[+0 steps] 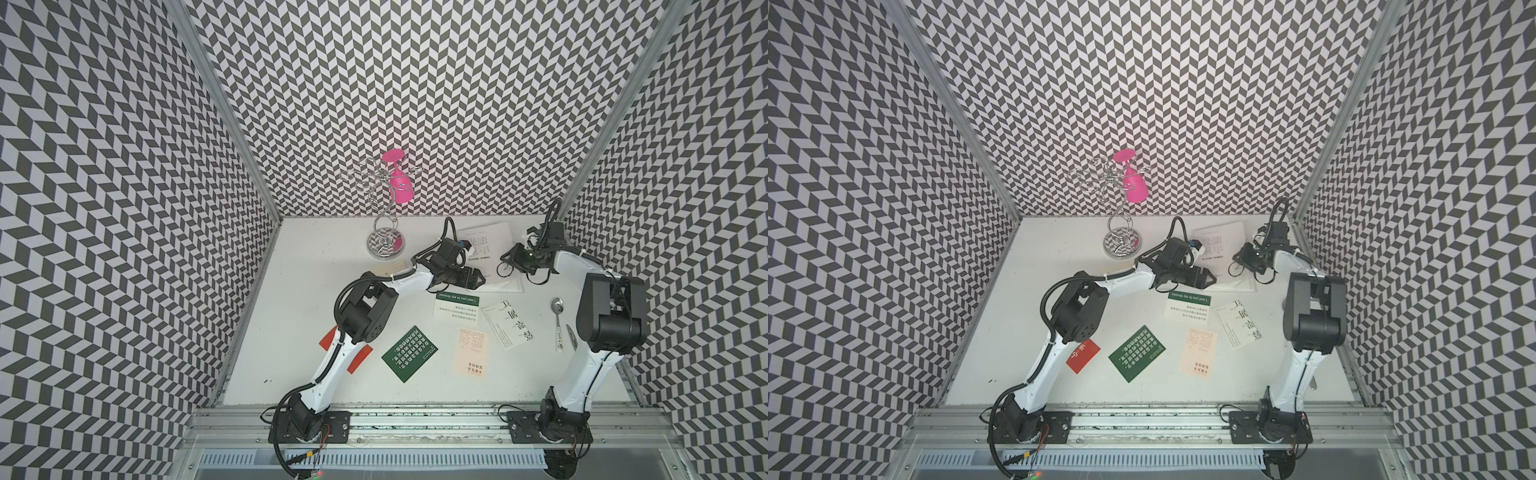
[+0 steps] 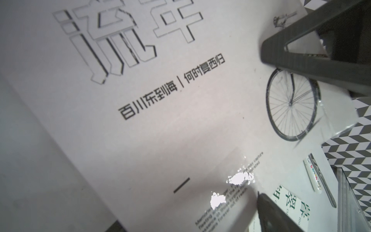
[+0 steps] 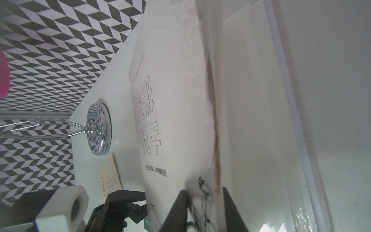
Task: Place the photos into the photo albums
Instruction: Open the photo album at the center of the board.
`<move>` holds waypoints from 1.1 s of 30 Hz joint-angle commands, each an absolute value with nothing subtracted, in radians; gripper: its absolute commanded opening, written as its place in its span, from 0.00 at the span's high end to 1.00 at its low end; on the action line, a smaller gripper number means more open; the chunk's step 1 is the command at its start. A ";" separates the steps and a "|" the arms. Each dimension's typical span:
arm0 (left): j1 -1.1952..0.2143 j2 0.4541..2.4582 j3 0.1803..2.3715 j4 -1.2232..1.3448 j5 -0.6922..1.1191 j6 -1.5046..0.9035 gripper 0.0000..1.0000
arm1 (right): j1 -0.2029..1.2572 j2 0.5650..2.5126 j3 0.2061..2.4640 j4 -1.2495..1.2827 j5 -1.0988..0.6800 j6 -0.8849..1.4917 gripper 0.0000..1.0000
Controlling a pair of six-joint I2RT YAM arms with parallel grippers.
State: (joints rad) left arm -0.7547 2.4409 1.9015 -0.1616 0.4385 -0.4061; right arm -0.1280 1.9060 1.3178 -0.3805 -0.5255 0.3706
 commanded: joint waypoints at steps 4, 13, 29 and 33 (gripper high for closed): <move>-0.787 2.431 1.954 -0.108 0.485 -0.376 0.16 | -0.108 1.877 1.401 -0.419 -0.481 0.353 1.00; -0.752 2.298 1.888 -0.085 0.462 -0.382 0.14 | -0.055 1.892 1.603 -0.610 -0.137 0.248 1.00; -0.661 2.070 1.667 -0.189 0.446 -0.328 0.16 | 0.212 2.098 1.975 -0.920 0.498 0.137 1.00; -0.623 2.003 1.564 -0.151 0.436 -0.321 0.16 | 0.212 2.090 2.001 -0.927 0.578 0.114 1.00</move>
